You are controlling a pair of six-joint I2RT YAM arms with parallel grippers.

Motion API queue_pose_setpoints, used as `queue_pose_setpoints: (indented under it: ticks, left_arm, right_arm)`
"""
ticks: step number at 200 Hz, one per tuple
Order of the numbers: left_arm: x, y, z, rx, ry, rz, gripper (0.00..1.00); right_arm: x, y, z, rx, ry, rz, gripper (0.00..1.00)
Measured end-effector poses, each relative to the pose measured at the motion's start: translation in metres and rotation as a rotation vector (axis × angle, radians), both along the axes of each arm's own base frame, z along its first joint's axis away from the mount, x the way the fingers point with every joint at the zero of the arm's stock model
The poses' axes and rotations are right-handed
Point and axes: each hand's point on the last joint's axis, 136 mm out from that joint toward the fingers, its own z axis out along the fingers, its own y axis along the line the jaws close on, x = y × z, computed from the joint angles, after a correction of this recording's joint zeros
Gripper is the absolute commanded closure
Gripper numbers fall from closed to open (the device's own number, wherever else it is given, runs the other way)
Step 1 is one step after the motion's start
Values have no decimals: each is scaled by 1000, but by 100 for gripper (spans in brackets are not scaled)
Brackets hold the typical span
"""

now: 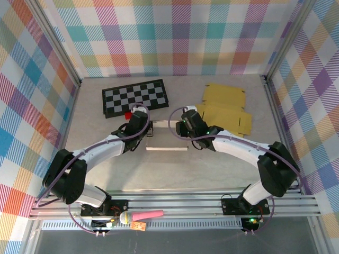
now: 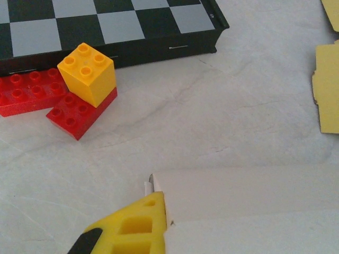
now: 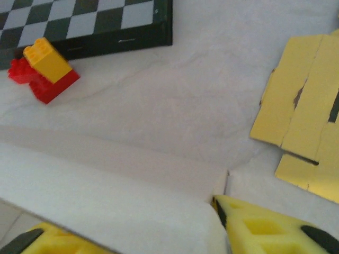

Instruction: Fold the paper box

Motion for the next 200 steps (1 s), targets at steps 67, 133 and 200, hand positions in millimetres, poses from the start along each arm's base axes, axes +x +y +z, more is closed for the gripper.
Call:
queue_pose_setpoints:
  ticks: [67, 133, 200]
  left_arm:
    - [-3, -8, 5, 0, -13, -44, 100]
    - [-5, -13, 5, 17, -17, -70, 100]
    - [-4, -12, 19, 114, -49, -144, 100]
  right_arm:
    - [-37, 10, 90, 160, 156, 59, 22]
    - [-33, -23, 156, 310, 253, -24, 21]
    - [50, -95, 163, 374, 263, -223, 25]
